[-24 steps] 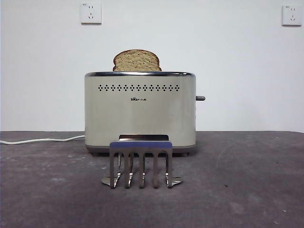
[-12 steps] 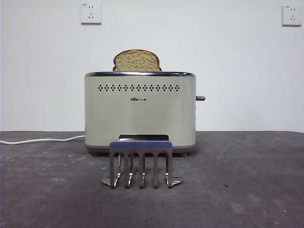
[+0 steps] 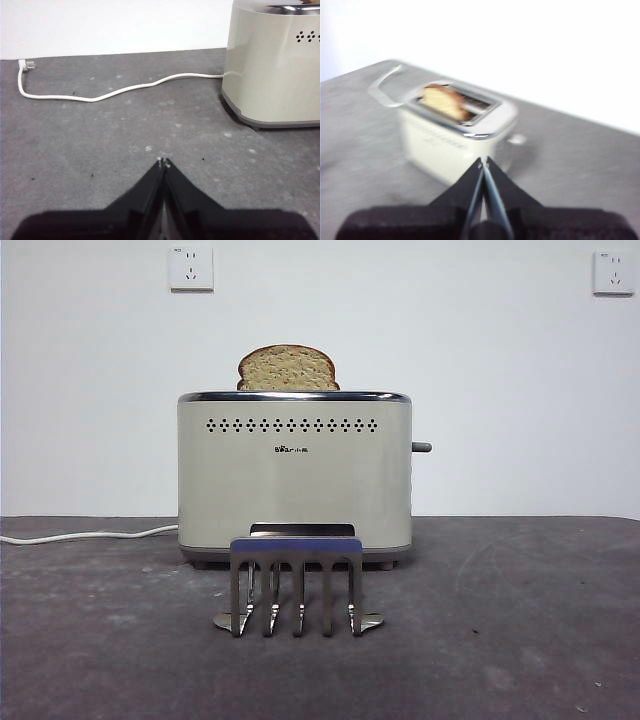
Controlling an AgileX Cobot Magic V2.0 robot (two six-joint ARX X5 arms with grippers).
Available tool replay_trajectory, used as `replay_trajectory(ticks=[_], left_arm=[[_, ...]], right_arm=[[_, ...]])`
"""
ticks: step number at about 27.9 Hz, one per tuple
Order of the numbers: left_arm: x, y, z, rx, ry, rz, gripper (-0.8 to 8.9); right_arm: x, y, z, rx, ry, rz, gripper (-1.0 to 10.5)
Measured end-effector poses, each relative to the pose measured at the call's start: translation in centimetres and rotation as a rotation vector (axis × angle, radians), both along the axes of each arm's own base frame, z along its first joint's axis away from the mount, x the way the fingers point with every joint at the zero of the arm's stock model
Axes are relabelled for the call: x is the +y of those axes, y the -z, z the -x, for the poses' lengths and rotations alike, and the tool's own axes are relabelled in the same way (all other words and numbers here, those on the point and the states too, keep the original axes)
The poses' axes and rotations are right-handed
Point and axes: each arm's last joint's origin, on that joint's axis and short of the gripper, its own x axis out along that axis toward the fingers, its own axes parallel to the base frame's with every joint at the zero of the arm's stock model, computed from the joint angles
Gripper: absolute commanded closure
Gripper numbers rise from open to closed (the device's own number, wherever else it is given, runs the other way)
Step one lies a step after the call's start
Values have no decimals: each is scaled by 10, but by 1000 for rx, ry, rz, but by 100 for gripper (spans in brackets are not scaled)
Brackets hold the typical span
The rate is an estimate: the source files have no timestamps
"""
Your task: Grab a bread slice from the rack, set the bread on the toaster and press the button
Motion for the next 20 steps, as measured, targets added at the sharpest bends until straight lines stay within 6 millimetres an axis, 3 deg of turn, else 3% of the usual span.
replay_trajectory(ticks=[8, 20], left_arm=[[0, 0, 0, 0, 0, 0, 817], [0, 0, 0, 0, 0, 0, 817]], right_arm=[[-5, 88, 5, -45, 191, -65, 946], [-6, 162, 12, -29, 316, -107, 946]])
